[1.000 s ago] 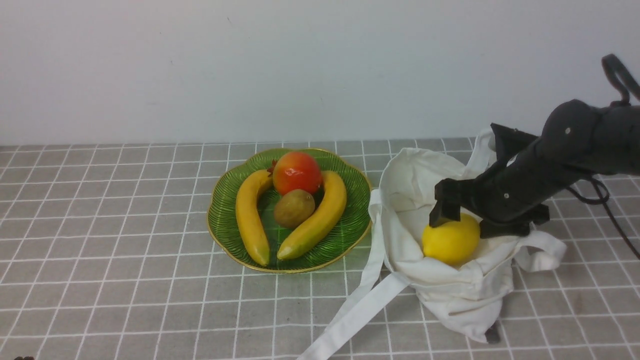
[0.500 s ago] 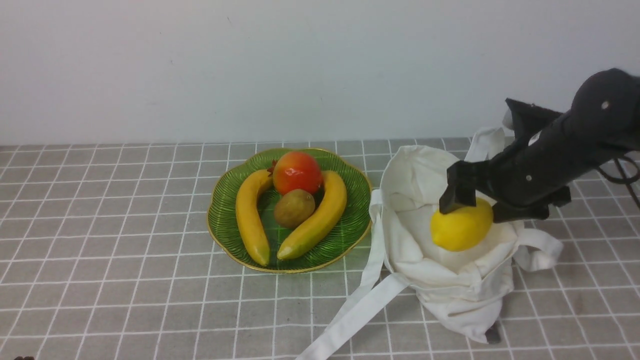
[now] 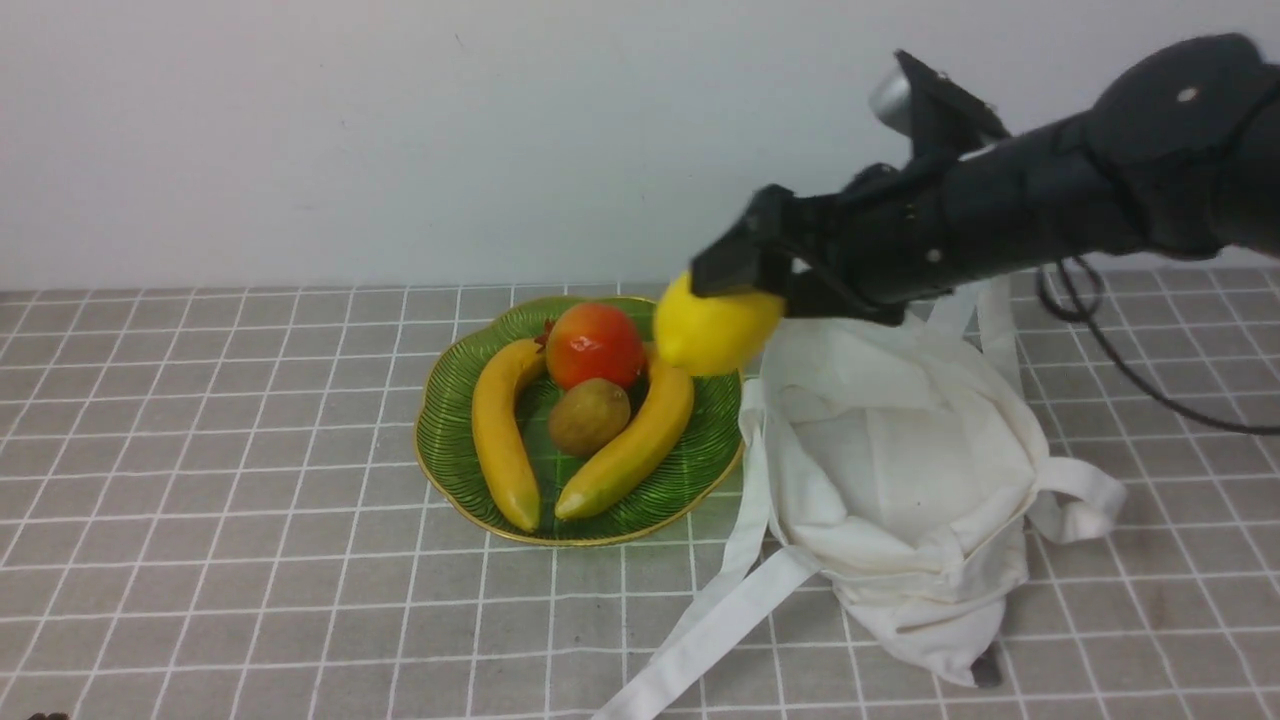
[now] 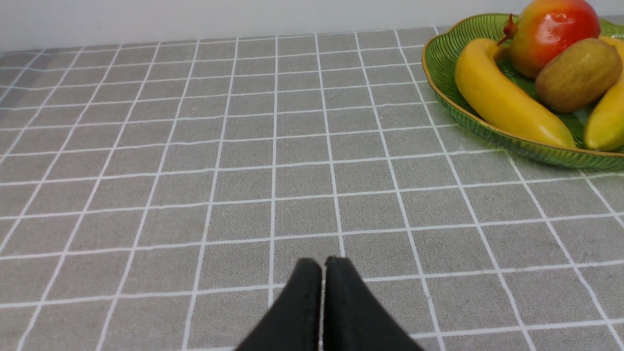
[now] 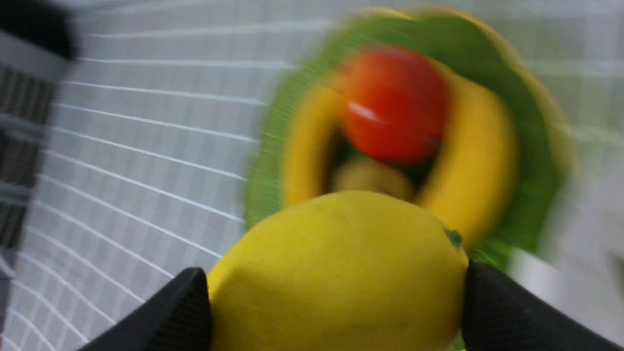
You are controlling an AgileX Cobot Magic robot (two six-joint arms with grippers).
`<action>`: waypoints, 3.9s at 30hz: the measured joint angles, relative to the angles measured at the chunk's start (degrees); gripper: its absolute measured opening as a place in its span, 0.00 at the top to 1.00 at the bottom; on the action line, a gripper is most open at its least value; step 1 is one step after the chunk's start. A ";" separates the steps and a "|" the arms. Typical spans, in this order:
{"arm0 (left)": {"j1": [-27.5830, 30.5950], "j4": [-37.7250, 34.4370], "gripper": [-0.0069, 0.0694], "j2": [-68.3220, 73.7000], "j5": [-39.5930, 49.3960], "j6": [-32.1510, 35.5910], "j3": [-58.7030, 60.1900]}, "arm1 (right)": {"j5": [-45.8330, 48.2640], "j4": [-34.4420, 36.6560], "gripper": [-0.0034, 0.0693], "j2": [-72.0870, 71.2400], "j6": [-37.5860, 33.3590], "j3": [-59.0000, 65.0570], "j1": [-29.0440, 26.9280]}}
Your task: Take the fruit out of the bag on the grey coffee tablecloth and place them on the plate.
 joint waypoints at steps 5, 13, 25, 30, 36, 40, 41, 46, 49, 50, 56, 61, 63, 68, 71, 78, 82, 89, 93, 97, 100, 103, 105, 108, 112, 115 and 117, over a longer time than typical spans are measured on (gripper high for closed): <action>0.00 0.00 0.92 0.00 0.00 0.00 0.00 | -9.06 12.60 0.12 4.73 -14.74 -0.07 5.35; 0.00 0.00 0.92 0.00 0.00 0.00 0.00 | -12.85 26.43 0.12 9.65 -29.10 -0.07 7.97; 0.00 0.00 0.92 0.00 0.00 0.00 0.00 | -13.94 31.45 0.00 12.24 -33.07 -0.07 7.97; 0.00 0.00 0.92 0.00 0.00 0.00 0.00 | -10.90 27.37 0.00 11.87 -33.07 -0.07 6.87; 0.00 0.00 0.92 0.00 0.00 0.00 0.00 | -4.39 18.36 0.15 7.56 -28.91 -0.07 3.58; 0.00 0.00 0.92 0.00 0.00 0.00 0.00 | 1.80 4.92 0.49 0.33 -18.45 -0.26 -0.15; 0.00 0.00 0.92 0.00 0.00 0.00 0.00 | 4.23 1.39 0.59 -1.84 -15.52 -0.57 -1.12; 0.00 0.00 0.92 0.00 0.00 0.00 0.00 | 16.90 -15.40 0.94 -12.78 -4.71 -1.28 -4.94; 0.00 0.00 0.92 0.00 0.00 0.00 0.00 | 21.11 -21.41 0.96 -17.12 -0.44 -1.22 -5.89; 0.00 0.00 0.92 0.00 0.00 0.00 0.00 | 22.58 -23.85 0.97 -19.85 1.75 -0.60 -6.09; 0.00 0.00 0.92 0.00 0.00 0.00 0.00 | 19.02 -32.56 0.97 -37.16 6.35 13.16 -6.26; 0.00 0.00 0.92 0.00 0.00 0.00 0.00 | 2.68 -33.67 0.97 -54.26 3.30 32.93 -6.26; 0.00 0.00 0.92 0.00 0.00 0.00 0.00 | -11.71 -31.10 0.97 -63.37 0.09 44.97 -6.26; 0.00 0.00 0.92 0.00 0.00 0.00 0.00 | -28.53 -25.96 0.97 -74.38 -5.81 57.31 -6.26; 0.00 0.00 0.92 0.00 0.00 0.00 0.00 | -31.43 -24.63 0.97 -78.19 -7.77 58.96 -6.26; 0.00 0.00 0.92 0.00 0.00 0.00 0.00 | -32.71 -22.89 0.97 -82.66 -8.82 59.36 -6.26; 0.00 0.00 0.92 0.00 0.00 0.00 0.00 | -32.71 -22.83 0.97 -82.66 -8.86 59.36 -6.26; 0.00 0.00 0.92 0.00 0.00 0.00 0.00 | -32.71 -22.55 0.97 -82.66 -8.86 59.36 -6.26; 0.00 0.00 0.92 0.00 0.00 0.00 0.00 | -32.71 -22.39 0.97 -82.66 -8.86 59.36 -6.26; 0.00 0.00 0.92 0.00 0.00 0.00 0.00 | -33.06 -23.14 0.97 -82.79 -6.34 60.30 -6.26; 0.00 0.00 0.92 0.00 0.00 0.00 0.00 | -34.38 -29.82 0.97 -84.38 1.46 63.58 -6.26; 0.00 0.00 0.92 0.00 0.00 0.00 0.00 | -35.49 -42.14 0.97 -87.46 15.82 67.64 -6.57; 0.00 0.00 0.92 0.00 0.00 0.00 0.00 | -35.55 -50.55 0.97 -89.34 23.88 70.25 -7.76; 0.00 0.00 0.92 0.00 0.00 0.00 0.00 | -34.54 -59.99 0.97 -93.25 36.55 74.46 -10.96; 0.00 0.00 0.92 0.00 0.00 0.00 0.00 | -29.83 -62.88 0.97 -98.20 42.09 78.30 -13.95; 0.00 0.00 0.92 0.00 0.00 0.00 0.00 | -26.00 -63.26 0.97 -101.44 42.92 79.35 -14.59; 0.00 0.00 0.92 0.00 0.00 0.00 0.00 | -23.86 -63.26 0.97 -102.00 42.92 79.35 -14.73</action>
